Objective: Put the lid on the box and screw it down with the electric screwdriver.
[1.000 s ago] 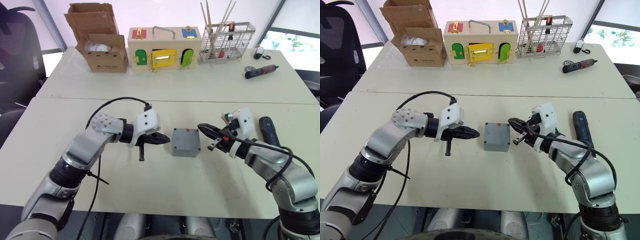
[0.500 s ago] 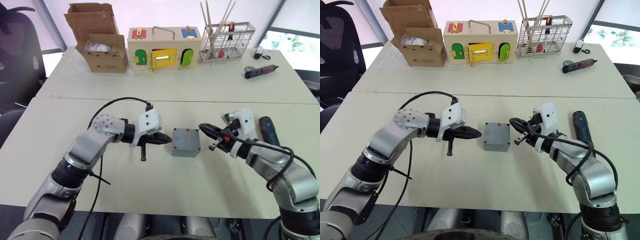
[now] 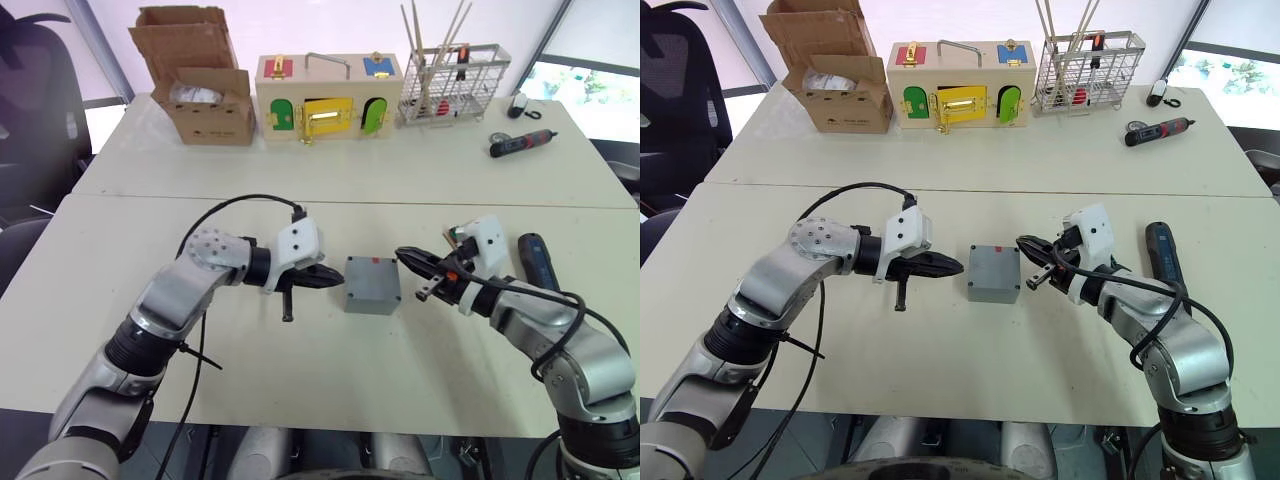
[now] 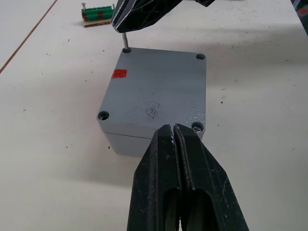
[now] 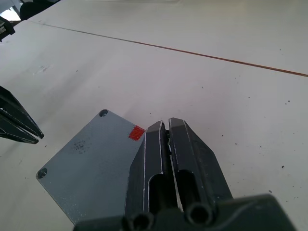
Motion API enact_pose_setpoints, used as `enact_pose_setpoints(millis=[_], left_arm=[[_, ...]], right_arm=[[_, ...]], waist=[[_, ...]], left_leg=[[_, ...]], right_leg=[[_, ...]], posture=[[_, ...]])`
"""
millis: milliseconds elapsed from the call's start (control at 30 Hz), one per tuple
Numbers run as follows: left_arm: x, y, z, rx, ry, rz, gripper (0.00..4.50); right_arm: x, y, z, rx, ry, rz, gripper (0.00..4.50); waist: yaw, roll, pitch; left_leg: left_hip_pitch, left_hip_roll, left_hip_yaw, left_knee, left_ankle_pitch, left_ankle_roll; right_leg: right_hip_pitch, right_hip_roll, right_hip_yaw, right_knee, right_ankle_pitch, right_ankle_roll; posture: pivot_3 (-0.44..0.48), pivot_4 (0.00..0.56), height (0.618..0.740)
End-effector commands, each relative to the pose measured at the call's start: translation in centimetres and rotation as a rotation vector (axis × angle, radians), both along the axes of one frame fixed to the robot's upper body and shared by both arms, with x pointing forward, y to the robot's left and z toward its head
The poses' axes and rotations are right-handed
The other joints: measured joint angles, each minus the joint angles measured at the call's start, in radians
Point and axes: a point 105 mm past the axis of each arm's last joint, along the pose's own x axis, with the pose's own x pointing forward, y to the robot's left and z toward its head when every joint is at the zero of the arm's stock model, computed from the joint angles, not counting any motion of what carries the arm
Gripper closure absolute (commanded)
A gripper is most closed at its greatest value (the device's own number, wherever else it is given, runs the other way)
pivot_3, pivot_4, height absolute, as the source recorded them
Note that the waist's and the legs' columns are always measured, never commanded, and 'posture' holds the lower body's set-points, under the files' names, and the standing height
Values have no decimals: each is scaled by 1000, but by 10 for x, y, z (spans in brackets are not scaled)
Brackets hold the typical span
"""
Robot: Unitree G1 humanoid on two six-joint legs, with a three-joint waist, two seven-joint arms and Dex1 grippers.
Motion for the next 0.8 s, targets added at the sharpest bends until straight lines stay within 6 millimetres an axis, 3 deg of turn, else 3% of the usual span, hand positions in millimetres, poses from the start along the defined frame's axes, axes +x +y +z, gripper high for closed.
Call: enact_pose_setpoints(millis=[33,800], left_arm=[[-3,-3,4,-11,-28,-19,4500],[-2,-5,4,-13,-33,-21,4500]], right_arm=[[0,3,3,-8,-12,17,4441],[-2,8,6,-9,-10,44,4441]], waist=[[0,0,0],[0,0,0]], left_leg=[[0,0,0,0,0,0],[0,0,0,0,0,0]], right_leg=[[0,0,0,0,0,0],[0,0,0,0,0,0]], posture=[[0,150,694],[0,150,694]])
